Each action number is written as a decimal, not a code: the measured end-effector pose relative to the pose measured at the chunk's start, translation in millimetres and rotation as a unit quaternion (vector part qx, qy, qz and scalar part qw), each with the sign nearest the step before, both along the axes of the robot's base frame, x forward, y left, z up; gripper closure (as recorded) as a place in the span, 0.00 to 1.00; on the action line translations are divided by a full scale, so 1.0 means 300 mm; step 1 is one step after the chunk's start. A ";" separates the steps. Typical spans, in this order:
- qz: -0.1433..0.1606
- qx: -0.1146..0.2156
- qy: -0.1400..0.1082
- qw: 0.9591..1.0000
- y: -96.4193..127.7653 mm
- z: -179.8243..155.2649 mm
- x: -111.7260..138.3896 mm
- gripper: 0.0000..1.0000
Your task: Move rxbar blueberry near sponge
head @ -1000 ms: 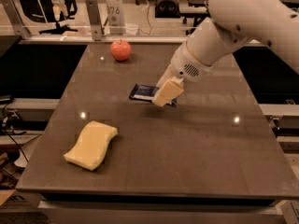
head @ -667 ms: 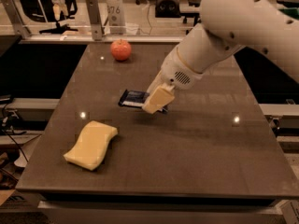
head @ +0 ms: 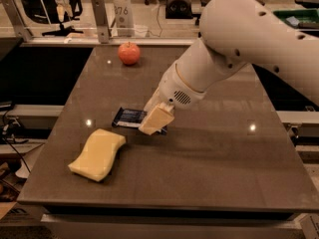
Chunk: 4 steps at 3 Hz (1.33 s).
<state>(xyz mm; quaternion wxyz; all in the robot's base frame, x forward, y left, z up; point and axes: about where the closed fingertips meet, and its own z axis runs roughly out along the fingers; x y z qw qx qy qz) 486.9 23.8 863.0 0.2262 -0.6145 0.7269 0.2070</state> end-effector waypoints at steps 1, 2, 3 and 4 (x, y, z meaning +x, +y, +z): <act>0.011 0.001 0.011 1.000 0.027 -0.019 -0.033 0.81; 0.021 0.003 0.019 1.000 0.046 -0.036 -0.052 0.59; 0.029 0.008 0.025 0.999 0.059 -0.050 -0.061 0.35; 0.029 0.007 0.023 0.999 0.062 -0.046 -0.064 0.12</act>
Offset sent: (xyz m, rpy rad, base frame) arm -0.0198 0.0189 -0.0190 0.0132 0.0602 0.0610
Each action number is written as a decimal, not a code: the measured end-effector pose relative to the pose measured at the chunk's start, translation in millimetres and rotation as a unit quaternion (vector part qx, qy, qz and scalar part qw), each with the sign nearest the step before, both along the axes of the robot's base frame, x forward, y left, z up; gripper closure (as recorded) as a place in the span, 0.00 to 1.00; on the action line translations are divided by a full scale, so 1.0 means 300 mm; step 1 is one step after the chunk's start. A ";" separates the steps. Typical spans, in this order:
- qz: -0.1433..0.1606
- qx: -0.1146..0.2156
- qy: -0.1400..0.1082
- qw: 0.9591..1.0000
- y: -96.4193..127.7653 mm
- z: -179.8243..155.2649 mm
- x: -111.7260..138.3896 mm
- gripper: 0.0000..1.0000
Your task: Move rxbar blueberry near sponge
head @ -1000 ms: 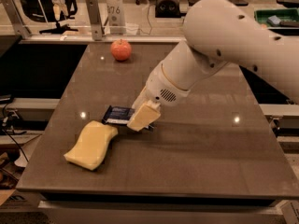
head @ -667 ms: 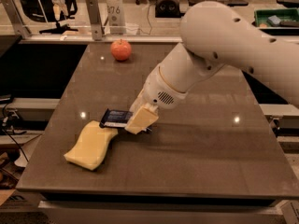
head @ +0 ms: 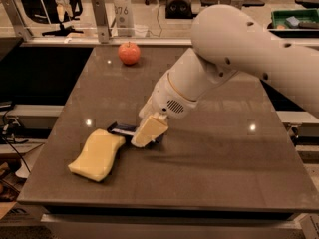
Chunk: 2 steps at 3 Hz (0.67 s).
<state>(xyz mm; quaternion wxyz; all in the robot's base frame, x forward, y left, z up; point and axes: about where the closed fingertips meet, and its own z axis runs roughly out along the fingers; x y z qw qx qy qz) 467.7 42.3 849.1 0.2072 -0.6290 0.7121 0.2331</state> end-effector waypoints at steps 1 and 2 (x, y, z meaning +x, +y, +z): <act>0.001 -0.001 -0.001 1.000 0.003 0.002 -0.003 0.00; 0.001 -0.001 -0.001 1.000 0.003 0.002 -0.003 0.00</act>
Offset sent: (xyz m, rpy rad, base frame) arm -0.0010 0.0009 0.0007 -0.0012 -0.0018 0.0022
